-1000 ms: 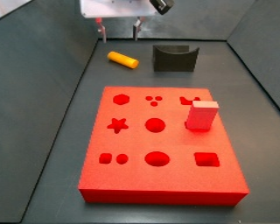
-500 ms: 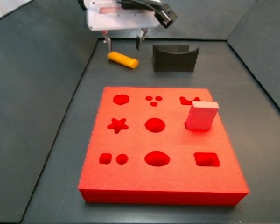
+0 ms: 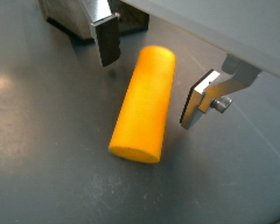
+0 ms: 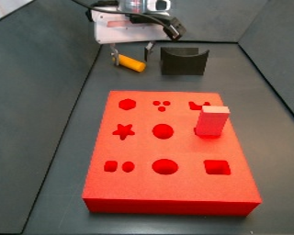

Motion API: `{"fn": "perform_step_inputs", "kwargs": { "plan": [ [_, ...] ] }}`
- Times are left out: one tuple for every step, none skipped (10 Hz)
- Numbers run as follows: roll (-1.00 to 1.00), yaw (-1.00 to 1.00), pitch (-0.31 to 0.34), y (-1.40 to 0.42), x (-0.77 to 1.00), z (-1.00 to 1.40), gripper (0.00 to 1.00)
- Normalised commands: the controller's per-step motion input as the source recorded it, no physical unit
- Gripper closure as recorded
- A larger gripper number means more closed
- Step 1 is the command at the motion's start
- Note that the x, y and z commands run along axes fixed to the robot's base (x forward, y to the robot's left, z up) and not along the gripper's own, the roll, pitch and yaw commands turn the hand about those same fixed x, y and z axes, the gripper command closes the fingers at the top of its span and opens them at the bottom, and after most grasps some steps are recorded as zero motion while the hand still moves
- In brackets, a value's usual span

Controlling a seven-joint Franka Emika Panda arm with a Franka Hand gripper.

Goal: Pick up the oval object. Move up. Place the oval object on the fixture. Regrasp the oval object. Move to above the board. Insert the oval object.
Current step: Pick up the oval object.

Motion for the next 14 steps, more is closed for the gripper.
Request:
{"fn": "perform_step_inputs", "kwargs": {
  "plan": [
    [-0.11, 0.00, -0.011, 0.13, 0.00, 0.07, 0.00],
    [-0.02, 0.00, -0.244, 0.00, -0.03, -0.06, 0.00],
    [-0.02, 0.05, -0.500, 0.00, -0.21, -0.05, 0.00],
    [-0.06, 0.04, -0.500, 0.00, -0.24, -0.06, 0.00],
    [-0.04, 0.09, -0.500, 0.00, -0.28, -0.06, 0.00],
    [-0.03, 0.10, -0.500, 0.00, -0.23, -0.09, 0.00],
    [-0.04, 0.00, -0.193, 0.00, -0.08, -0.10, 0.00],
    [0.00, 0.00, -0.036, 0.00, 0.00, -0.15, 0.00],
    [0.00, 0.00, -0.067, -0.05, 0.04, -0.30, 0.00],
    [-0.05, 0.00, -0.053, -0.04, 0.06, -0.25, 0.00],
    [-0.03, 0.00, -0.029, -0.01, 0.02, -0.22, 0.00],
    [-0.05, 0.00, -0.019, 0.00, 0.00, -0.03, 0.00],
    [0.00, 0.00, 0.000, 0.00, 0.00, 0.00, 0.00],
    [0.00, 0.00, 0.000, 0.00, 0.00, 0.00, 1.00]
  ]
}}
